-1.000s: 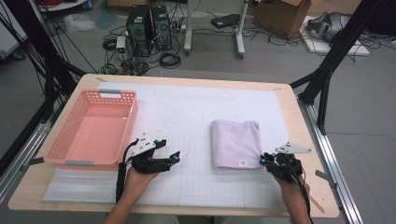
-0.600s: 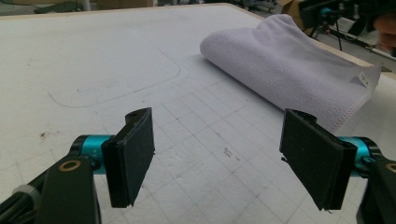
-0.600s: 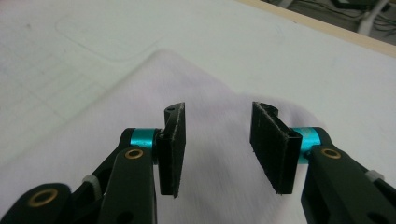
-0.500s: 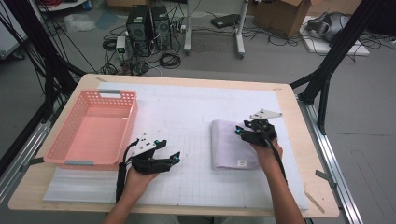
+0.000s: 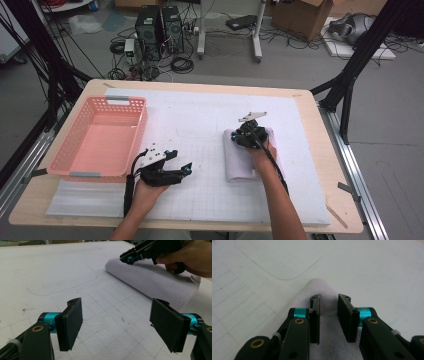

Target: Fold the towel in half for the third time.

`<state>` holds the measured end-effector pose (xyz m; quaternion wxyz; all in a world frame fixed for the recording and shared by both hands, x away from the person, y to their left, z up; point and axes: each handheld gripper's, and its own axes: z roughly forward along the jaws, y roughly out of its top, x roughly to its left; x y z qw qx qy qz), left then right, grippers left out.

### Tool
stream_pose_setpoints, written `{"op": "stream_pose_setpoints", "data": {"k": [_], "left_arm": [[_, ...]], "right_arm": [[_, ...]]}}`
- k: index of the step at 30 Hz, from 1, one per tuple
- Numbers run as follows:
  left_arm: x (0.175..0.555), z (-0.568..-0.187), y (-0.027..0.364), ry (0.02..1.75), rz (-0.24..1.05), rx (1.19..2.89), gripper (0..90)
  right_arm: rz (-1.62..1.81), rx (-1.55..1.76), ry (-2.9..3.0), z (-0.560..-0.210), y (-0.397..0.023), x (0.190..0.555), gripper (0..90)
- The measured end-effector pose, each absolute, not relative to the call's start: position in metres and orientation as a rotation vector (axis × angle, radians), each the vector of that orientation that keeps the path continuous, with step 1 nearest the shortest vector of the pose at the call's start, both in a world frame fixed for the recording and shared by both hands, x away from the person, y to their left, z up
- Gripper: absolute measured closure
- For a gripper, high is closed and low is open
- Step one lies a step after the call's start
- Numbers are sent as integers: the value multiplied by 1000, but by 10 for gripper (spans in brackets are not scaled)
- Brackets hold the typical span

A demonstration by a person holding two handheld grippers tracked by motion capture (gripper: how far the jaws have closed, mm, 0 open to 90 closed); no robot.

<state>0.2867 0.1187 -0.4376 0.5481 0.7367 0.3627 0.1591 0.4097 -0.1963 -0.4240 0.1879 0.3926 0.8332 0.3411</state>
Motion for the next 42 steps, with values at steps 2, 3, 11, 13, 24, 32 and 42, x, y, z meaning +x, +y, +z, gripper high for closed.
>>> {"op": "stream_pose_setpoints", "data": {"k": [2, 3, 11, 13, 24, 32, 42], "left_arm": [[287, -438, 118, 859, 377, 1744, 268], [286, -438, 118, 859, 377, 1743, 268], [286, -438, 116, 850, 375, 1745, 243], [286, -438, 115, 845, 377, 1751, 241], [285, -437, 116, 845, 370, 1738, 241], [286, -437, 117, 851, 370, 1744, 186], [287, -436, 119, 841, 357, 1721, 189]], "right_arm": [[955, 1096, 2341, -422, -199, 409, 625], [964, 1109, 2323, -420, -202, 409, 577], [995, 1150, 2203, -404, -251, 396, 753], [893, 1159, 2223, -410, -259, 398, 779], [794, 1333, 2073, -424, -299, 390, 786], [1082, 1262, 2094, -416, -312, 346, 585], [1052, 1116, 2284, -432, -299, 301, 623]]}}
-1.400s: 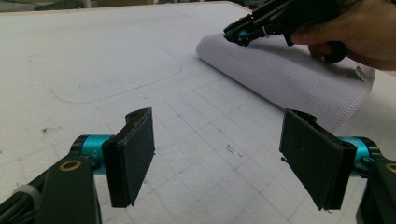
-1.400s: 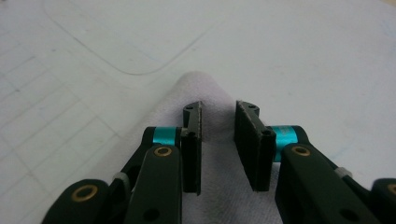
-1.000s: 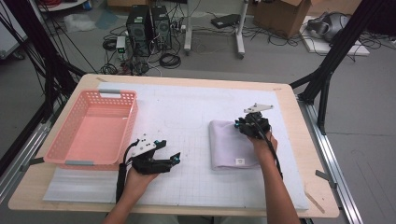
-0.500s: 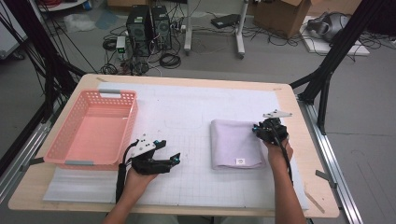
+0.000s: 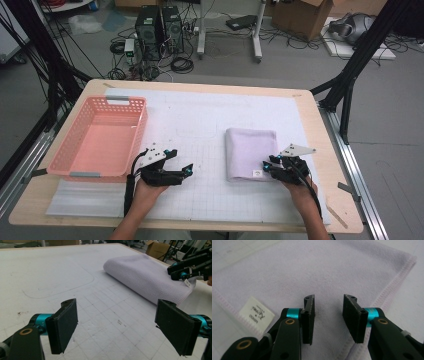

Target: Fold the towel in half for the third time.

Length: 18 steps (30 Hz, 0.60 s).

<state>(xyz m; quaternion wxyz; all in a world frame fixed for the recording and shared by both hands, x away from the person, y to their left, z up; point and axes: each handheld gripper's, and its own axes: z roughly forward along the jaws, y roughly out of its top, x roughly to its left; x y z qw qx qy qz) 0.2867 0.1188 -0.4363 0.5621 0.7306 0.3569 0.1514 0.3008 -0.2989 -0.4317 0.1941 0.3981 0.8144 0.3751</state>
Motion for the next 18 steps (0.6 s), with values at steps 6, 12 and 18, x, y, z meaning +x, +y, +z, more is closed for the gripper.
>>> {"op": "stream_pose_setpoints", "data": {"k": [6, 12, 18], "left_arm": [[287, -435, 122, 841, 335, 1724, 190], [288, -435, 125, 810, 332, 1708, 182], [288, -434, 123, 787, 374, 1724, 183]], "right_arm": [[978, 1118, 2234, -436, -314, 290, 648], [1050, 1161, 2191, -434, -324, 283, 588], [1161, 1175, 2113, -426, -335, 270, 465]]}}
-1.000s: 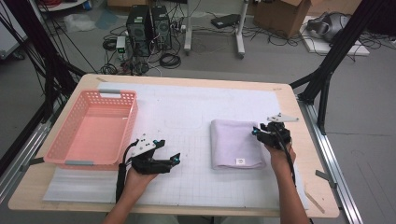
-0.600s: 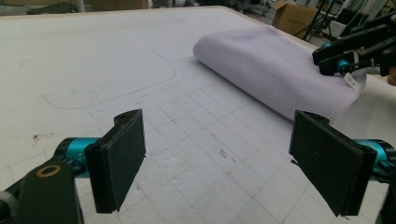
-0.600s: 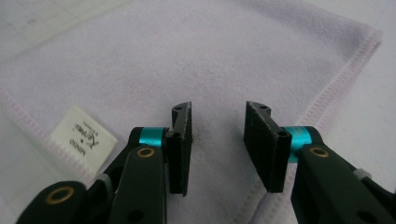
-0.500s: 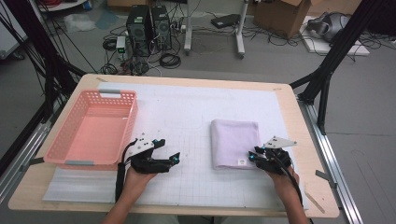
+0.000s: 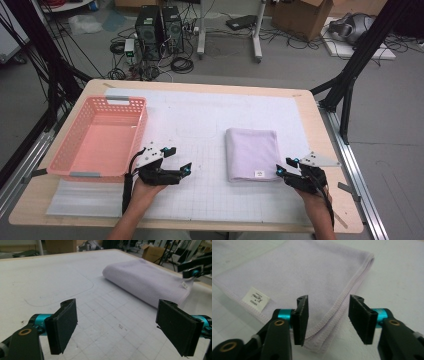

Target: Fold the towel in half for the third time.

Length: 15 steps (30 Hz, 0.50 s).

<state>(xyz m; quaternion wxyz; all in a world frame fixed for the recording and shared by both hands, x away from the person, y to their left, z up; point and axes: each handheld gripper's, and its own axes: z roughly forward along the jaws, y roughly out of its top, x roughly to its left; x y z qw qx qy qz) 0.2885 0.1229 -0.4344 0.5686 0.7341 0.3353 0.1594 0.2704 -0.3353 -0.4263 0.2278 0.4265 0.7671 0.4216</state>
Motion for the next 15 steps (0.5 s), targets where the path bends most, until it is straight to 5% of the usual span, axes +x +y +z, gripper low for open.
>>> {"op": "stream_pose_setpoints", "data": {"k": [7, 15], "left_arm": [[289, -435, 125, 833, 348, 1712, 183], [289, -434, 126, 840, 386, 1706, 196]], "right_arm": [[1177, 1164, 2072, -422, -345, 254, 212], [1186, 1148, 2047, -421, -356, 242, 176]]}}
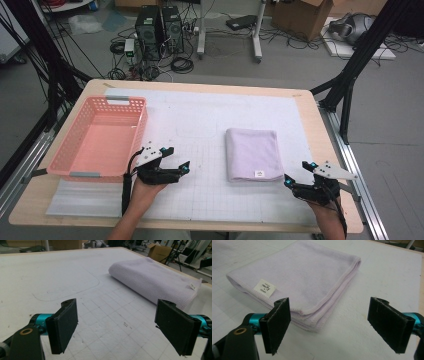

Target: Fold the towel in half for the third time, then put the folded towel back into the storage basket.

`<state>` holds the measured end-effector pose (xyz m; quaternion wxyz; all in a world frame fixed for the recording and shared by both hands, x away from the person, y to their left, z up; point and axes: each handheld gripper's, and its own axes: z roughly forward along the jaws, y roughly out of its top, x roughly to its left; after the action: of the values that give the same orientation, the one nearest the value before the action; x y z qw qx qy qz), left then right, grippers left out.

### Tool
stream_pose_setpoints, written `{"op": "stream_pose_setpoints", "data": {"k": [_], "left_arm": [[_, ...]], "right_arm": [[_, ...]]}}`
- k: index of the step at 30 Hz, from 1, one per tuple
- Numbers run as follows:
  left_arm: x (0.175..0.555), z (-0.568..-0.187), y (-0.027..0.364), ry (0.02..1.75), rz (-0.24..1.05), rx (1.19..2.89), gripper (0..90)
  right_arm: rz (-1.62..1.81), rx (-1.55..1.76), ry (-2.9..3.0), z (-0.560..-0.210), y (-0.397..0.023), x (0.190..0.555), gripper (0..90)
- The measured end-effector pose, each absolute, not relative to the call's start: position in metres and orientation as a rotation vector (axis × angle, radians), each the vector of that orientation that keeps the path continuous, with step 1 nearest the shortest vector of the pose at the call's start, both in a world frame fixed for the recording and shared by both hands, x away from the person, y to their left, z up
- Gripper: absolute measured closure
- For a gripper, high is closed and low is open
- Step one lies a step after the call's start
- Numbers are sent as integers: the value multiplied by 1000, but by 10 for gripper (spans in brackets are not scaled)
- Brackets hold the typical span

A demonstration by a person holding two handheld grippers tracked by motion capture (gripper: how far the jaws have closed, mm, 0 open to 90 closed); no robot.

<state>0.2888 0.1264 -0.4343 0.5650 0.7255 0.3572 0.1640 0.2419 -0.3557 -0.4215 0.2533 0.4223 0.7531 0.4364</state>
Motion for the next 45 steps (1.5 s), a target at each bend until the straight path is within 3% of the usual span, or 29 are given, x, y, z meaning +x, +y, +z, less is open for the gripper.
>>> {"op": "stream_pose_setpoints", "data": {"k": [31, 45], "left_arm": [[291, -435, 132, 864, 358, 1657, 200], [322, -419, 87, 856, 249, 1688, 216]], "right_arm": [[1170, 1158, 2084, -426, -353, 241, 176], [1167, 1165, 2087, -428, -356, 241, 176]]}}
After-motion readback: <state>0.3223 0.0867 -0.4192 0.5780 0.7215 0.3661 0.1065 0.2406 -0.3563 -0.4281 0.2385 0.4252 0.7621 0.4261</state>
